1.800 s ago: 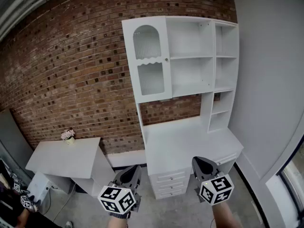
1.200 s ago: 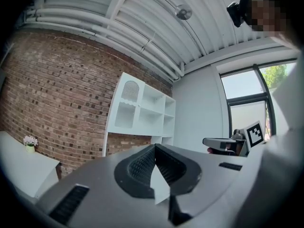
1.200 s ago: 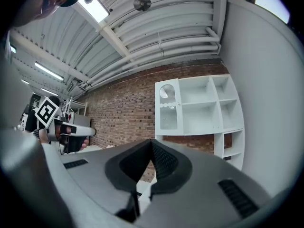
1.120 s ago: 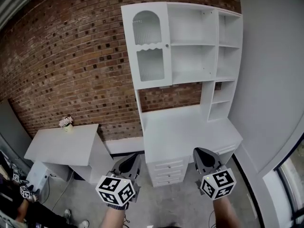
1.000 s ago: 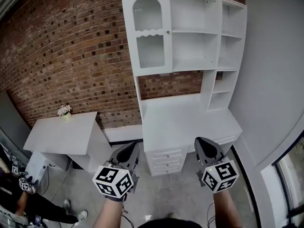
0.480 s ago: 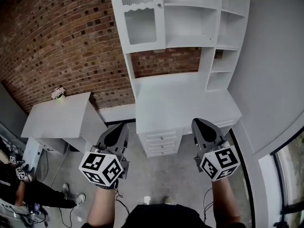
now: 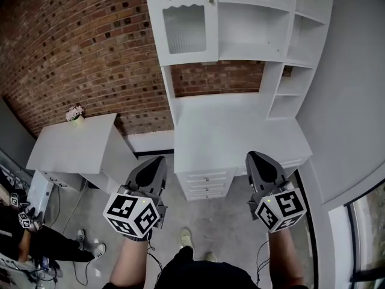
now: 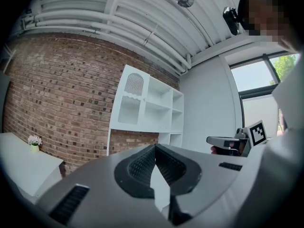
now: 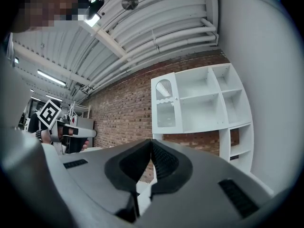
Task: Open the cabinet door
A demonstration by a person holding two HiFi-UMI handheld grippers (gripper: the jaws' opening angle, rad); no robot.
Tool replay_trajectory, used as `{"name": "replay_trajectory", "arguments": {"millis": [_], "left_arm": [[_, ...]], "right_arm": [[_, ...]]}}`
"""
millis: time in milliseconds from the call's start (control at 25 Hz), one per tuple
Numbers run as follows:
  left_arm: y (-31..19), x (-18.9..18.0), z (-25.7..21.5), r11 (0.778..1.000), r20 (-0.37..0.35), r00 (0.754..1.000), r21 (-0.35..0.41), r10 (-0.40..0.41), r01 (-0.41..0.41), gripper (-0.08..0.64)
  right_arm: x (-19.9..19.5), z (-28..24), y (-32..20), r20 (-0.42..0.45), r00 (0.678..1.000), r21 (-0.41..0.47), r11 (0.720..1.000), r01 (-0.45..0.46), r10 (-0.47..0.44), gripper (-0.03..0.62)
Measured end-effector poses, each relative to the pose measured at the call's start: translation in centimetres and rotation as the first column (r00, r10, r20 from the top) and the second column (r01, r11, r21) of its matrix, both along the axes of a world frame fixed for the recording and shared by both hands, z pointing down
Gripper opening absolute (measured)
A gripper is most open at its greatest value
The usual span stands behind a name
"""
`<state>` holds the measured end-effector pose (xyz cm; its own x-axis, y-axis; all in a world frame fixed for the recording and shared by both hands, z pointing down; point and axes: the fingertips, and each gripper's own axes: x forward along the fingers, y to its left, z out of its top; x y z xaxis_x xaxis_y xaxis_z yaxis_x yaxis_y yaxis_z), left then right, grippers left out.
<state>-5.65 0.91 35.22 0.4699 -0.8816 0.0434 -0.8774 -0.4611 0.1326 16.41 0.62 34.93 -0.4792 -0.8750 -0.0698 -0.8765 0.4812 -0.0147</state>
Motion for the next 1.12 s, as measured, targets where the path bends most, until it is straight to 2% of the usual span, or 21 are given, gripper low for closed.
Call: {"name": "replay_trajectory", "arguments": {"millis": [400,640,880,1120], "left_arm": [[-9.3,-2.0,-0.5,0.997,0.003,0.998,0.04,0.069,-0.069,0.006],[-15.2,-3.8,-0.3,0.992,0.001,0.993,0.034,0.12,-0.12,0.006],[-20.0,-5.2,0.3,0.986,0.003,0.987,0.026,0.164,-0.164,0.006],[-24.0,-5.0,0.8,0.984,0.0,0.984,0.013,0.175,-0.175,0.006]], "right_arm": [[-3.4,-0.2,-7.9,-0.024,0.998,0.015,0.998,-0.054,0.054,0.003],[-6.0,-0.2,-13.1,-0.042,0.995,0.019,0.996,-0.092,0.093,0.003],[-6.8,-0.1,-17.6,-0.03,0.989,0.017,0.989,-0.147,0.147,0.003],[-6.9,0.1,-21.7,-0.037,0.988,0.004,0.989,-0.151,0.151,0.005]]}}
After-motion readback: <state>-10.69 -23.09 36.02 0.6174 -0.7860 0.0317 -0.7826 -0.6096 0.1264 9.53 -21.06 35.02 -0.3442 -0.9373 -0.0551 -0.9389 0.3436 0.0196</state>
